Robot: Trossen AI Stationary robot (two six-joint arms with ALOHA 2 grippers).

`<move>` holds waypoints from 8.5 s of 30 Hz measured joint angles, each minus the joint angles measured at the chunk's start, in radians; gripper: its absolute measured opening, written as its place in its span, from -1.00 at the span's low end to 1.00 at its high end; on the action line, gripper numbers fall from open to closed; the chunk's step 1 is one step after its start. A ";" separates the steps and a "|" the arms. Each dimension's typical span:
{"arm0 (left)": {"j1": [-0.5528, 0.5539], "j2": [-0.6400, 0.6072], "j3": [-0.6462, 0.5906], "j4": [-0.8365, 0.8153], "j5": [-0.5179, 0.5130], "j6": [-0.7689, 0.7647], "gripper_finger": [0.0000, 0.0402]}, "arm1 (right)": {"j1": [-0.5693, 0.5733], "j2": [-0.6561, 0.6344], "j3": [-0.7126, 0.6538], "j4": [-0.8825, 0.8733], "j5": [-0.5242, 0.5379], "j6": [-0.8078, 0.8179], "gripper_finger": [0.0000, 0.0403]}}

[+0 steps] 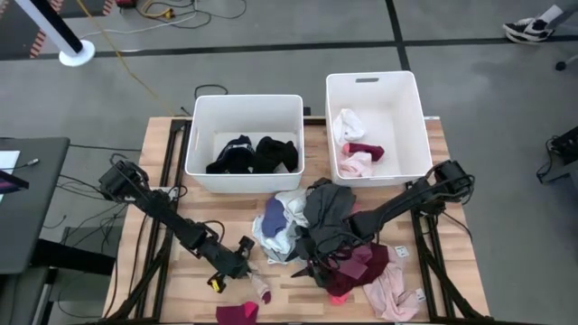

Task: Sort clothes
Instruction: Put the light orange garment into the right white laundry organizer

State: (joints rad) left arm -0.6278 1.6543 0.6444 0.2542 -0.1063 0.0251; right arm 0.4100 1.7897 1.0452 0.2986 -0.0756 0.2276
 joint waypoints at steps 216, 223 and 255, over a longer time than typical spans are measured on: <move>-0.139 -0.360 0.004 -0.554 -0.314 -0.424 -0.03 | -0.745 -0.271 0.849 -1.314 0.341 -0.381 -1.00; -0.139 -0.360 0.004 -0.551 -0.318 -0.431 -0.03 | -0.815 -0.333 0.849 -1.634 0.377 -0.217 -1.00; -0.138 -0.360 0.004 -0.528 -0.321 -0.456 -0.03 | -0.999 -0.285 0.460 -1.796 0.190 -0.096 -0.56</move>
State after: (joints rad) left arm -0.7662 1.2938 0.6479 -0.2733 -0.4278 -0.4309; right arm -0.5893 1.5045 1.5051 -1.4978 0.1143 0.1318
